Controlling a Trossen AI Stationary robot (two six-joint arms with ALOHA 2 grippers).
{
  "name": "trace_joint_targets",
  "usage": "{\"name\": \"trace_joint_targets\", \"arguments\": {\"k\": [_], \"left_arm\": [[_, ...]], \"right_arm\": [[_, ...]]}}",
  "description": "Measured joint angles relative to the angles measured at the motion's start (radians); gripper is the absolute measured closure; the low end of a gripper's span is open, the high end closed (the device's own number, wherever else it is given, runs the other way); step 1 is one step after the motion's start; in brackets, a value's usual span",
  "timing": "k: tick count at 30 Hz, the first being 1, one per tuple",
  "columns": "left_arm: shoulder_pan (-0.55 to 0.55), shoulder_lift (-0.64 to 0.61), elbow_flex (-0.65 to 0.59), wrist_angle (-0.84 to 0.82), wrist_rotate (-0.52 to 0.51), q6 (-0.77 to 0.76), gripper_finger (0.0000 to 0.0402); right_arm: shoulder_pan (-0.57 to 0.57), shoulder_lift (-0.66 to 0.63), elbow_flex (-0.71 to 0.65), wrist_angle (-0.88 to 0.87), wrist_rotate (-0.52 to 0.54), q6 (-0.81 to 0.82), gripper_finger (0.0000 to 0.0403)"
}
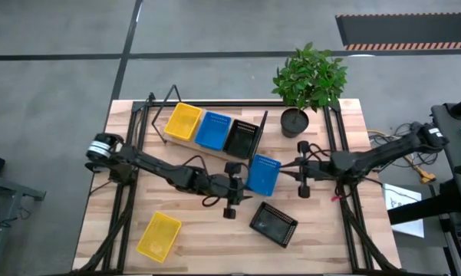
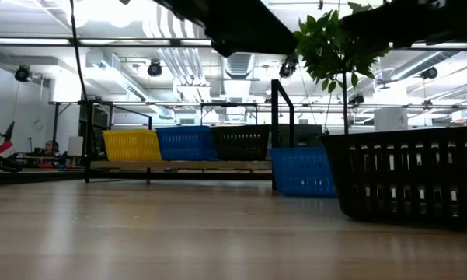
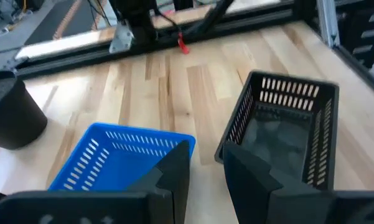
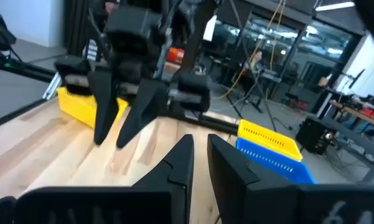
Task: Stack baskets on shelf by color
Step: Stack the blue basket on top of the other blue baskets on the shelf
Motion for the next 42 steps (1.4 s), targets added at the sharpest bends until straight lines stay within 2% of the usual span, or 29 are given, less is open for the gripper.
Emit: {"name": "trace_joint_targets", "arguments": {"k": [8, 16, 27, 30, 38, 42], "left_arm": [[0.0, 0.115, 0.05, 0.07, 0.015, 0.0, 0.032], [0.019, 0.212, 0.11, 0.069, 0.016, 0.058, 0.032], [0.048, 0.231, 0.09, -0.004, 0.016, 0.076, 0.0318], [0.051, 0.231, 0.091, -0.011, 0.016, 0.071, 0.03], [0.057, 0.231, 0.085, -0.01, 0.015, 0.08, 0.0203], [0.071, 0.235, 0.08, -0.01, 0.014, 0.08, 0.0188]], "right_arm": [[0.0, -0.071, -0.021, -0.018, 0.0, -0.014, 0.0365], [0.002, -0.056, -0.021, -0.035, 0.003, -0.005, 0.0365], [0.002, -0.057, -0.021, -0.033, 0.003, 0.005, 0.0365], [0.002, -0.057, -0.021, -0.033, 0.003, 0.005, 0.0365], [0.002, -0.057, -0.021, -0.033, 0.003, 0.005, 0.0365], [0.002, -0.057, -0.021, -0.034, 0.003, 0.005, 0.0365]]}}
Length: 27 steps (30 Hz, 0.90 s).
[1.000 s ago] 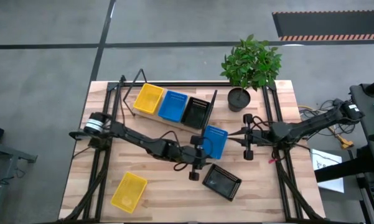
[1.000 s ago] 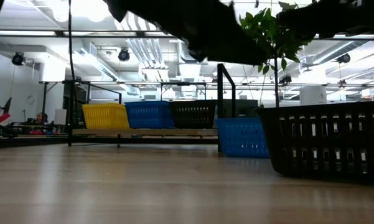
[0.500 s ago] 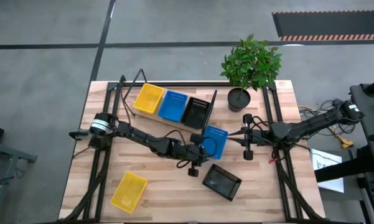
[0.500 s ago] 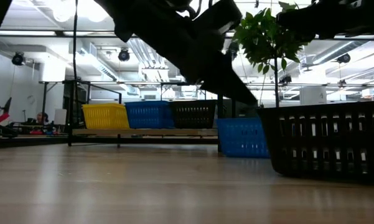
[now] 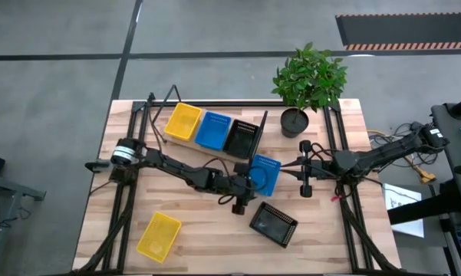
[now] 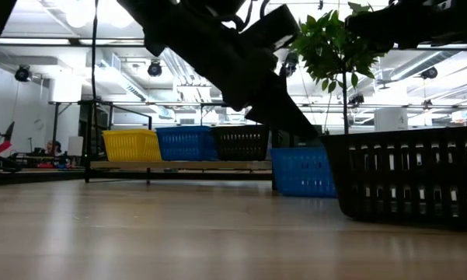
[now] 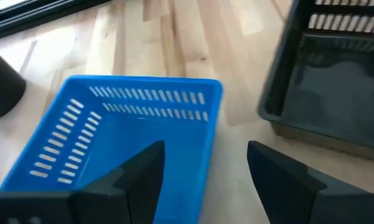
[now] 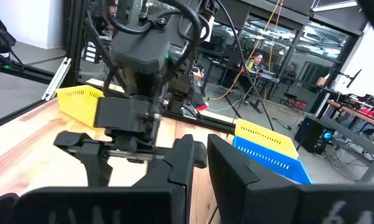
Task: Stack baskets on shelf by color
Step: Stack the blue basket on top of the other blue baskets on the shelf
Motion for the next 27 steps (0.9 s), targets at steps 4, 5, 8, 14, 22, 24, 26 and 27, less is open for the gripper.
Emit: {"name": "trace_joint_targets", "arguments": {"k": [4, 5, 8, 14, 22, 24, 26, 27], "left_arm": [[0.008, 0.024, -0.001, 0.007, -0.001, 0.0, 0.0188], [0.008, 0.031, -0.001, 0.016, 0.0, 0.001, 0.0188], [0.007, 0.056, -0.002, 0.04, 0.001, 0.009, 0.0188], [0.007, 0.094, 0.009, 0.051, 0.001, 0.01, 0.0188], [0.007, 0.097, 0.012, 0.052, 0.001, 0.031, 0.0205], [0.007, 0.097, 0.013, 0.051, 0.001, 0.034, 0.0221], [0.007, 0.097, 0.014, 0.052, 0.001, 0.035, 0.024], [0.007, 0.097, 0.014, 0.052, 0.001, 0.035, 0.025]], "right_arm": [[0.0, 0.0, 0.0, -0.002, 0.0, 0.0, 0.0365], [0.0, 0.0, 0.0, -0.002, 0.0, 0.0, 0.0365], [0.0, 0.0, 0.0, -0.003, 0.0, 0.0, 0.0365], [0.0, 0.001, 0.0, -0.016, 0.001, 0.0, 0.0365], [0.0, 0.0, 0.0, -0.02, 0.008, 0.0, 0.0365], [0.0, 0.0, 0.0, -0.02, 0.008, 0.0, 0.0364], [0.0, 0.0, 0.0, -0.021, 0.008, 0.0, 0.0365], [0.0, 0.0, 0.0, -0.02, 0.008, 0.0, 0.0365]]}}
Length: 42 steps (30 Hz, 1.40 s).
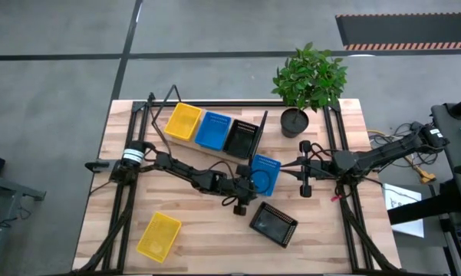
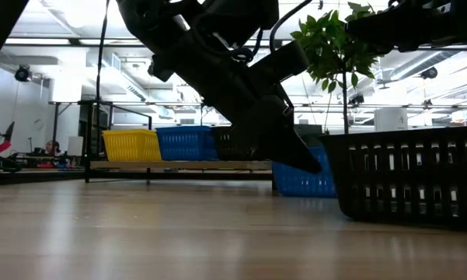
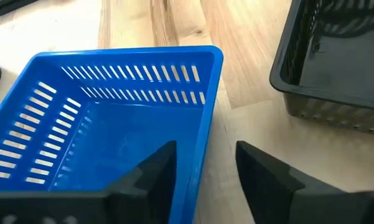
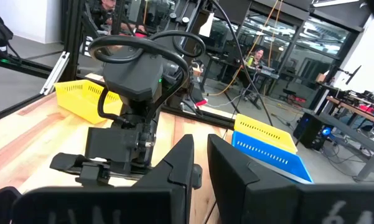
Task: Stack baskets on shelf by color
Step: Stack the blue basket on top of the other blue baskets on the shelf
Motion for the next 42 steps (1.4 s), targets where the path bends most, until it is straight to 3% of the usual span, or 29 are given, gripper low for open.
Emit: {"name": "trace_joint_targets", "arguments": {"k": [9, 18, 28, 42], "left_arm": [[0.0, 0.0, 0.0, 0.0, 0.0, 0.001, 0.0338], [-0.001, -0.038, 0.0, 0.0, 0.006, 0.002, 0.0396], [-0.005, -0.166, -0.01, -0.009, 0.077, 0.0, 0.0401], [-0.07, -0.398, -0.012, -0.082, 0.338, -0.005, 0.0401]], "right_arm": [[0.0, 0.0, 0.0, 0.0, 0.0, 0.0, 0.0365], [0.0, 0.0, 0.0, 0.0, 0.0, 0.0, 0.0365], [0.0, -0.001, 0.001, -0.001, 0.0, 0.0, 0.0364], [0.0, -0.001, 0.001, -0.005, 0.0, 0.0, 0.0365]]}}
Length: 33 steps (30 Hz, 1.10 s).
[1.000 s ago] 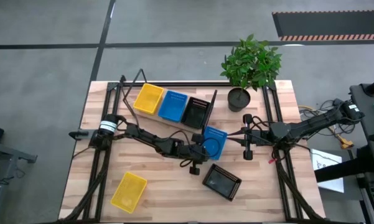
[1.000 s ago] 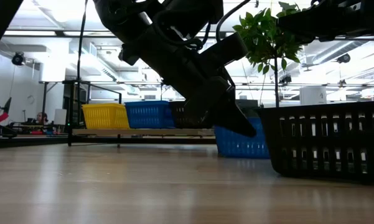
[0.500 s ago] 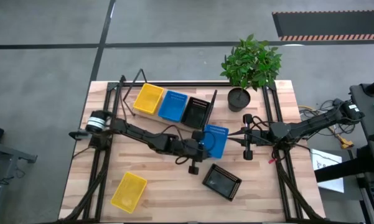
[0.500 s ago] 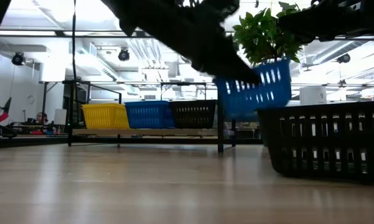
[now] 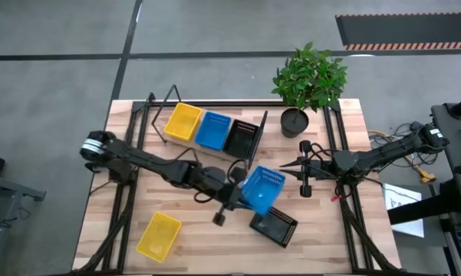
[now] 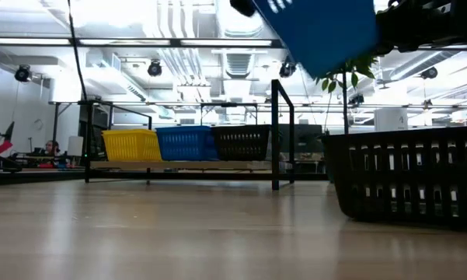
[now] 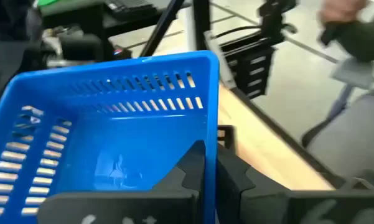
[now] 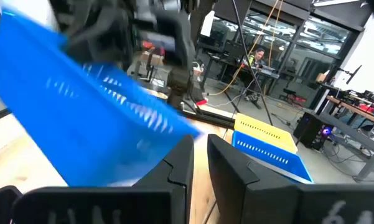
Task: Stack baskets on shelf by color
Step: Stack the blue basket on top of the other blue baskets on the shelf
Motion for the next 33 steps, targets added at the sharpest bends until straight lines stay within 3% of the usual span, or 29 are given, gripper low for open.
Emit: {"name": "trace_joint_targets", "arguments": {"k": [5, 11, 14, 28, 33], "left_arm": [[-0.012, -0.112, 0.0, -0.184, -0.011, 0.064, 0.0401], [0.006, -0.233, -0.021, -0.425, -0.242, 0.183, 0.0402], [0.04, -0.262, -0.036, -0.49, -0.292, 0.217, 0.0402], [0.341, -0.316, -0.183, -0.532, -0.289, 0.402, 0.0402], [0.447, -0.316, -0.195, -0.529, -0.2, 0.447, 0.0401]], "right_arm": [[0.0, 0.0, 0.0, 0.0, 0.0, 0.0, 0.0365], [0.0, 0.001, 0.0, 0.0, 0.0, 0.0, 0.0365], [0.0, 0.0, 0.0, 0.0, 0.0, 0.0, 0.0365], [0.0, 0.002, 0.0, -0.001, -0.004, 0.0, 0.0365], [0.0, 0.002, 0.0, -0.002, -0.004, -0.002, 0.0365]]}}
